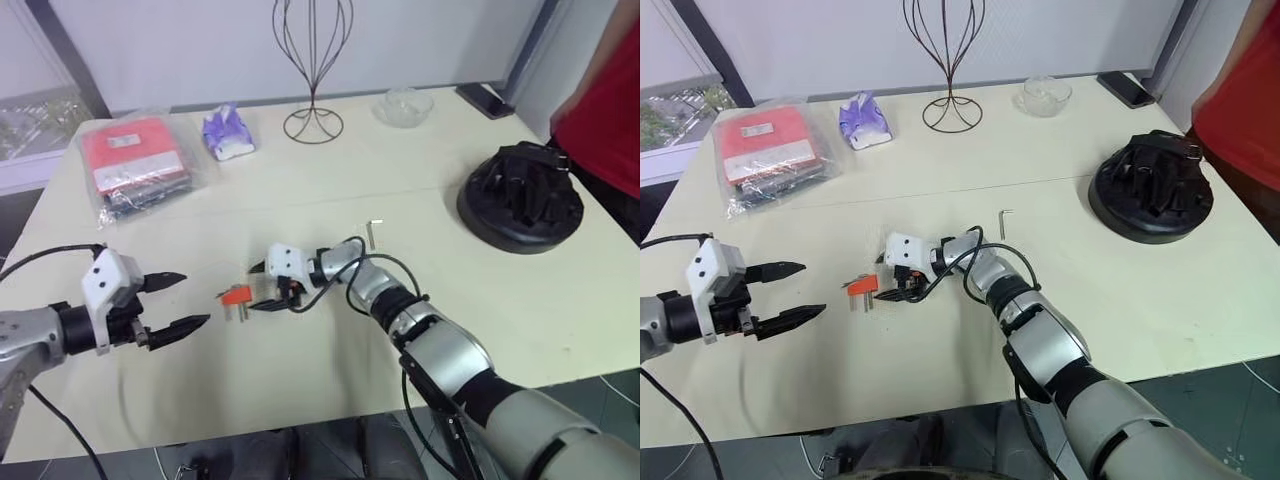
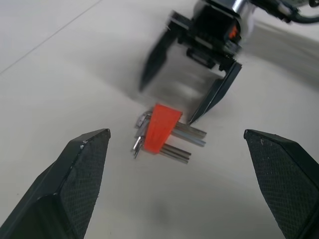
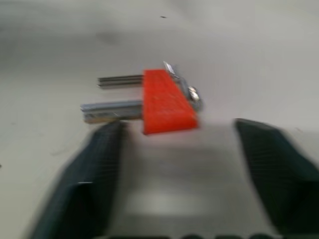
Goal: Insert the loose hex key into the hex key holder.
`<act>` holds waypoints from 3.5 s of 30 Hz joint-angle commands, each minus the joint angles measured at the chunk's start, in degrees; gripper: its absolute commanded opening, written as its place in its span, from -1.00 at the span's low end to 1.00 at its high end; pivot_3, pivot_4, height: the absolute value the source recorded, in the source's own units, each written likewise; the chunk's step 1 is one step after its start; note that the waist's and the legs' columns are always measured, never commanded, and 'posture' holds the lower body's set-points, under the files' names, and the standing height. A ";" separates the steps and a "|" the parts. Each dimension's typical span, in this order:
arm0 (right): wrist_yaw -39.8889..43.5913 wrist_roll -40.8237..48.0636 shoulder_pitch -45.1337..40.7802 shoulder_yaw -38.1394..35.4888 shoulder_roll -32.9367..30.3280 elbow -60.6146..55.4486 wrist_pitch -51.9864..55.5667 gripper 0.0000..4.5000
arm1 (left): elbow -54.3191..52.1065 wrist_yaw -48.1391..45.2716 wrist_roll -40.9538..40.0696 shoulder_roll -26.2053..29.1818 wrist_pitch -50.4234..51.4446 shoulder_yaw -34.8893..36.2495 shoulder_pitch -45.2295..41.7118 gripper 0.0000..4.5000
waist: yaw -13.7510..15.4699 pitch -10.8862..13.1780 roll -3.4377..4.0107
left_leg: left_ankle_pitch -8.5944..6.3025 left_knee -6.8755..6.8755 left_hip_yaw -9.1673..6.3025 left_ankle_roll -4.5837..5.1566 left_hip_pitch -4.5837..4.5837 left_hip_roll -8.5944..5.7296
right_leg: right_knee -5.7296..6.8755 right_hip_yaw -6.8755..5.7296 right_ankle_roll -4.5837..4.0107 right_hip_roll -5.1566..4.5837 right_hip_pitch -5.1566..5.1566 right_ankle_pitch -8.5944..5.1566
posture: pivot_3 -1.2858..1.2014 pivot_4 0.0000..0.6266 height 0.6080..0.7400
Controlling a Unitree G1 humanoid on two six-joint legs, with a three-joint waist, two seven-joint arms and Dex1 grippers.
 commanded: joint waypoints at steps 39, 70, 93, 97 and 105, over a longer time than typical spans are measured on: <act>-38.81 -25.18 -1.03 -2.45 -27.38 -30.26 -30.62 -0.57 | 48.46 -12.48 0.87 -18.85 -0.97 -20.61 -55.83 1.00 | 0.12 -0.04 -0.06 | 0.00 0.20 0.03 -0.05 -0.13 -0.10 | 0.15 -0.01 0.00 0.00 -0.22 0.01 | 0.03 -0.52 1.00; -38.34 -23.87 1.63 -1.10 -26.63 -33.83 -26.86 -0.57 | 55.21 -15.79 5.62 -24.02 -5.09 -20.83 -60.56 0.02 | -0.76 -0.04 -0.08 | 0.00 0.40 0.01 -0.05 -0.17 -0.10 | 0.21 -0.01 0.00 0.00 -0.27 0.01 | 0.03 -0.52 1.00; -36.74 -24.08 3.22 -0.08 -27.32 -33.42 -25.77 -0.11 | 54.17 -14.55 5.28 -26.03 -4.88 -20.07 -60.24 -1.00 | -0.67 -0.04 -0.08 | 0.00 0.90 -0.03 -0.05 -0.41 -0.14 | 0.51 -0.02 0.00 0.00 -0.37 0.01 | 0.03 -0.52 1.00; -36.37 -25.42 3.72 -0.40 -29.13 -33.08 -24.01 0.73 | 52.36 -13.98 5.74 -25.57 -5.58 -19.92 -58.77 -1.00 | -0.66 -0.05 -0.09 | 0.00 0.90 -0.03 -0.04 -0.42 -0.14 | 0.51 -0.02 0.00 0.00 -0.38 0.01 | 0.03 -0.52 1.00; -34.63 -18.99 13.04 -7.28 -31.32 -40.64 -5.83 0.99 | 37.87 -6.80 7.39 -26.03 -11.40 -19.56 -53.07 -1.00 | -0.31 -0.05 -0.10 | 0.00 0.93 -0.07 -0.04 -0.54 -0.19 | 0.52 -0.02 0.00 -0.06 -0.42 0.01 | 0.03 -0.52 1.00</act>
